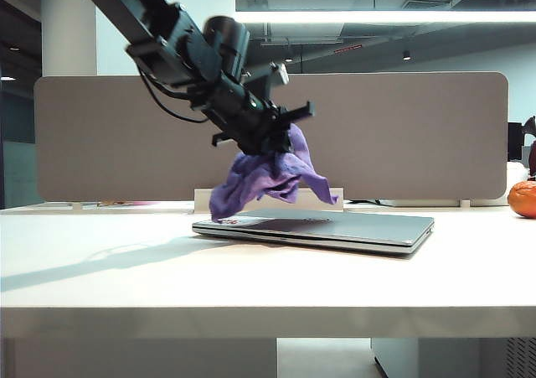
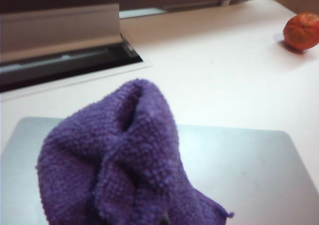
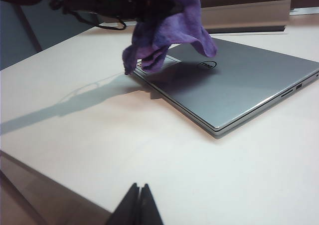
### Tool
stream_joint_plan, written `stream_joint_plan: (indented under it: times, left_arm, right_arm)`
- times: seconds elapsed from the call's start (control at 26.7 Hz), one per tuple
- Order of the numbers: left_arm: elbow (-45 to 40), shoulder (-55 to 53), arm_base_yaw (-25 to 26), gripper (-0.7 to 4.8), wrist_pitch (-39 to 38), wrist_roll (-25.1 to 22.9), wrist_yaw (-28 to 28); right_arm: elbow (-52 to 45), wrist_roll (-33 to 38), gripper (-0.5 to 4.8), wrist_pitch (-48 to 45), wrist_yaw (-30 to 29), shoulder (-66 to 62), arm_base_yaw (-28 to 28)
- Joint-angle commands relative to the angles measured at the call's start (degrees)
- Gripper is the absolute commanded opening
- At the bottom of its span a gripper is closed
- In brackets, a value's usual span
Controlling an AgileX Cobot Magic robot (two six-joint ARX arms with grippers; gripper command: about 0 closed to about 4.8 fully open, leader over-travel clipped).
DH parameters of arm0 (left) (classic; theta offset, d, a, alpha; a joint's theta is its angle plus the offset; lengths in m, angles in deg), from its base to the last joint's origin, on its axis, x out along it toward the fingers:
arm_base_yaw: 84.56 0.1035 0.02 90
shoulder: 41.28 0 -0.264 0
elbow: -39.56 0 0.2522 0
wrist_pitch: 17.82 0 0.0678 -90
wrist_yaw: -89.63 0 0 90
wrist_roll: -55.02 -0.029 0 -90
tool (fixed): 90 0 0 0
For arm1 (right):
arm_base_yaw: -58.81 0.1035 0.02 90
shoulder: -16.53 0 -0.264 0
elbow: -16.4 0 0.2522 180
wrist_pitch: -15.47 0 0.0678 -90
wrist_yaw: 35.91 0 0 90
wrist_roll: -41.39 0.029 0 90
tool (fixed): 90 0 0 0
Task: Pick up the purple rag and put it over the laptop.
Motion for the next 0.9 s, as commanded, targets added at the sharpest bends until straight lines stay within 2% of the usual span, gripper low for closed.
stream_joint_plan:
  times: [0.04, 0.19, 0.34, 0.6, 0.64, 0.67, 0.71, 0.82, 0.86, 0.9]
  left_arm:
    - [4.3, -2.8, -0.5, -0.06, -1.3, 0.5, -0.2]
    - [7.3, -5.7, -0.8, -0.06, -1.5, 0.7, -0.2]
    - [9.4, -7.7, -0.7, -0.06, -1.8, 3.8, -0.2]
    - [9.8, -8.4, -0.7, 0.09, -1.8, 4.0, -0.4]
    - [9.8, -8.4, -0.7, 0.40, -1.8, 4.0, -0.4]
    - [9.8, -8.4, -0.7, 1.46, -1.5, 3.9, -0.4]
    - [9.8, -8.4, -0.7, 2.26, -1.4, 3.9, -0.6]
    - [9.8, -8.4, -0.7, 3.53, -1.3, 3.9, -1.8]
    - [9.8, -8.4, -0.7, 4.35, -1.3, 3.9, -1.9]
    - [9.8, -8.4, -0.7, 4.78, -1.3, 3.9, -1.9]
  right_arm:
    - [-0.2, 0.0, 0.22, -0.3, 0.1, 0.1, 0.0]
    - [-0.2, 0.0, 0.22, 0.5, 0.1, 0.1, 0.0]
    - [-0.2, 0.0, 0.22, 0.5, 0.1, 0.1, 0.0]
    - [-0.2, 0.0, 0.22, 0.5, 0.0, 0.1, 0.0]
    - [-0.2, 0.0, 0.22, 0.5, 0.0, 0.1, 0.0]
    - [-0.2, 0.0, 0.22, 0.5, 0.0, 0.1, 0.0]
    - [-0.2, 0.0, 0.22, 0.5, 0.0, 0.1, 0.0]
    - [-0.2, 0.0, 0.22, 0.5, 0.0, 0.1, 0.0]
    - [-0.2, 0.0, 0.22, 0.5, -0.2, 0.1, 0.0]
    - [-0.2, 0.0, 0.22, 0.5, -0.2, 0.1, 0.0]
